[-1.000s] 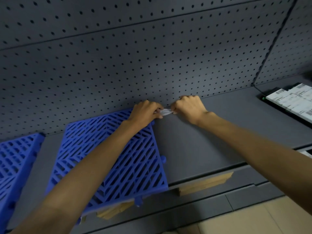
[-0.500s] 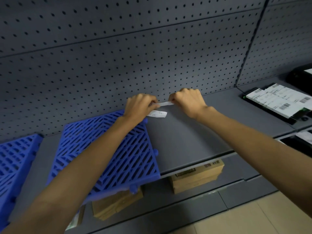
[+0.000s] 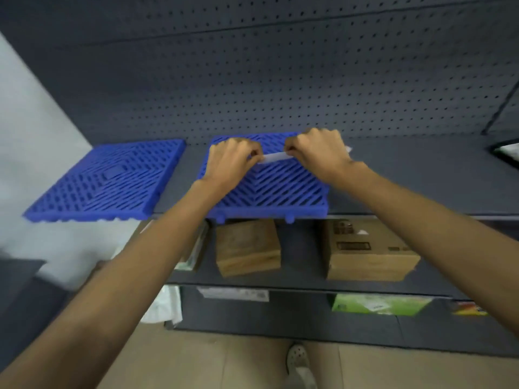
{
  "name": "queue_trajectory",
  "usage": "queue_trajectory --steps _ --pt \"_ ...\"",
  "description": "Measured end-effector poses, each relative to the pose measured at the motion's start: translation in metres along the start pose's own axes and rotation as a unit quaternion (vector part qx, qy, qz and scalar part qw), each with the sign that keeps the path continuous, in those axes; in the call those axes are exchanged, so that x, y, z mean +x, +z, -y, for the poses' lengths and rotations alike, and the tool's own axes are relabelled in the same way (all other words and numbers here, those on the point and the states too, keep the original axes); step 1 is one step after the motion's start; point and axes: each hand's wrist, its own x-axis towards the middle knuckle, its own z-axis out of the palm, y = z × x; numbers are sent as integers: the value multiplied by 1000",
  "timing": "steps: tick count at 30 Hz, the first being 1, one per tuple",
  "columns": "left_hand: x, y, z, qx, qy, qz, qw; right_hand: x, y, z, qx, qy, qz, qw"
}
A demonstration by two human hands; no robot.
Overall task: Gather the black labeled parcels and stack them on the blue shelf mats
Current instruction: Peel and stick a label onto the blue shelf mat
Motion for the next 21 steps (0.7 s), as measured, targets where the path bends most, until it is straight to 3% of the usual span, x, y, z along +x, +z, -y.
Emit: queue_trajectory --steps 12,21 --pt "-176 -77 137 45 -157 19 986 23 -31 216 73 -130 -28 988" --pt "-204 -100 258 17 -158 29 987 93 -37 326 58 -160 -84 982"
